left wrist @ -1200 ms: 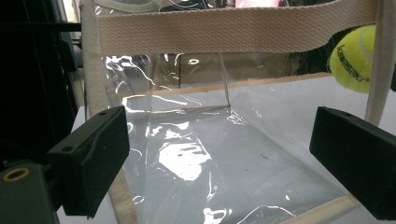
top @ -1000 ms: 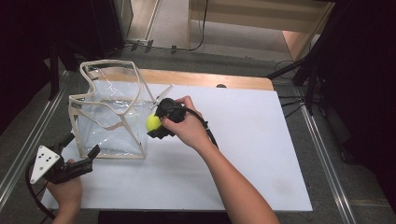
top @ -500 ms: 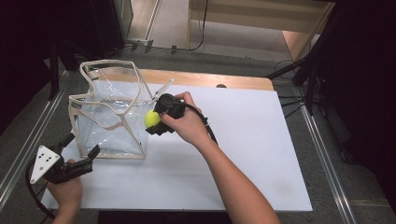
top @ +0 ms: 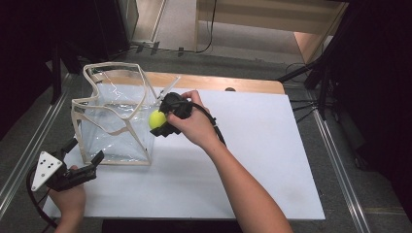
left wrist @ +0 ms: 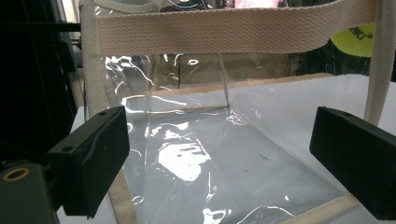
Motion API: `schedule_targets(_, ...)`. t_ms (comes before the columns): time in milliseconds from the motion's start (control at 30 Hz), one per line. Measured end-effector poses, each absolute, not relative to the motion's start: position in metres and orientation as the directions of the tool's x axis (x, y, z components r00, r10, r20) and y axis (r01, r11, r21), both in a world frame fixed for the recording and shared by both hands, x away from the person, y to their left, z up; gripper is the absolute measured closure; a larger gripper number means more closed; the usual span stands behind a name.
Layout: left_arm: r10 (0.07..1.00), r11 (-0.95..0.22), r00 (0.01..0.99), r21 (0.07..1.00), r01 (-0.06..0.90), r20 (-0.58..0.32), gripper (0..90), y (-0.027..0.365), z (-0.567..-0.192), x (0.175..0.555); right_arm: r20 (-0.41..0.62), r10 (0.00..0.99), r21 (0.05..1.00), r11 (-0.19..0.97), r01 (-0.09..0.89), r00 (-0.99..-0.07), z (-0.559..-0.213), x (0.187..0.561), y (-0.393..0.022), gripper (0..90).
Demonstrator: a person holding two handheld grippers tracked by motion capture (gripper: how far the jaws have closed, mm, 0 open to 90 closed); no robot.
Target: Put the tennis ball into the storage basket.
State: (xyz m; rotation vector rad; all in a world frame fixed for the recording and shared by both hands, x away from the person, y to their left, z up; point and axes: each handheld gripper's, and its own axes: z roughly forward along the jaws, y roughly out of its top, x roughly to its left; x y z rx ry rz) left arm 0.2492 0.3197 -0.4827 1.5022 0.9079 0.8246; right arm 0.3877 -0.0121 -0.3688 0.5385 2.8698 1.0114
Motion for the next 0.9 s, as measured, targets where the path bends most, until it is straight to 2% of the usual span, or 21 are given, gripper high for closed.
schedule_targets(900,0.891,-0.058,0.454,0.993,0.101,0.006,5.4,0.320,-0.482,0.249,0.064,0.306,0.633,0.724,0.276,-0.950,-0.345,0.393,-0.007,23.7)
